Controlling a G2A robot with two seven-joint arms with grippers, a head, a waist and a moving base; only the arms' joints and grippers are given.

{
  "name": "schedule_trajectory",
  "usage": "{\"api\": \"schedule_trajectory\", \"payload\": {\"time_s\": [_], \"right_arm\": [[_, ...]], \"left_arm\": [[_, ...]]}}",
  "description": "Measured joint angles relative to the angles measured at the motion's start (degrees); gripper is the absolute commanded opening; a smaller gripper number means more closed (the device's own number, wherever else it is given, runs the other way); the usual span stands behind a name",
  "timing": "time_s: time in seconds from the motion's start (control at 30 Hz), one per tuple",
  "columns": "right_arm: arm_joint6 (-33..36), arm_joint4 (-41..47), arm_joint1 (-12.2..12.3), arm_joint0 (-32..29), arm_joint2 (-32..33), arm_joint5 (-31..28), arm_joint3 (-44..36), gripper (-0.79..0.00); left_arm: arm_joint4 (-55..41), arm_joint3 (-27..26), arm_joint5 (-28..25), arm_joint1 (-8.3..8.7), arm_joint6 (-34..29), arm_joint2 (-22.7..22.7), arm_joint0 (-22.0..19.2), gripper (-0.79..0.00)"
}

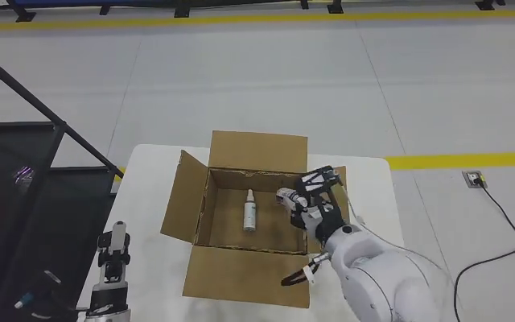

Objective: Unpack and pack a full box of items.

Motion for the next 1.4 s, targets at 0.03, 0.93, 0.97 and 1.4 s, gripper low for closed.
{"api": "schedule_trajectory", "payload": {"time_s": [0.03,0.93,0.97,1.4], "right_arm": [[1.0,-1.0,-0.4,2.0,-2.3,0.5,2.9,-0.785],[0.1,4.2,-11.2,26.4,-18.5,9.9,53.8,0.000],[0.1,4.3,-11.0,25.8,-17.6,9.4,52.9,0.000],[3.7,14.5,-5.6,5.2,5.2,-2.7,14.4,0.000]], "left_arm": [[-0.3,0.0,-0.2,-0.01,0.1,-0.3,0.3,0.000],[5.4,1.4,2.8,-0.19,-1.3,2.2,-1.1,0.000],[6.5,1.4,3.0,-0.18,-1.3,2.6,-1.3,0.000],[14.0,1.3,3.1,-0.06,-5.1,8.2,-4.3,0.000]]}}
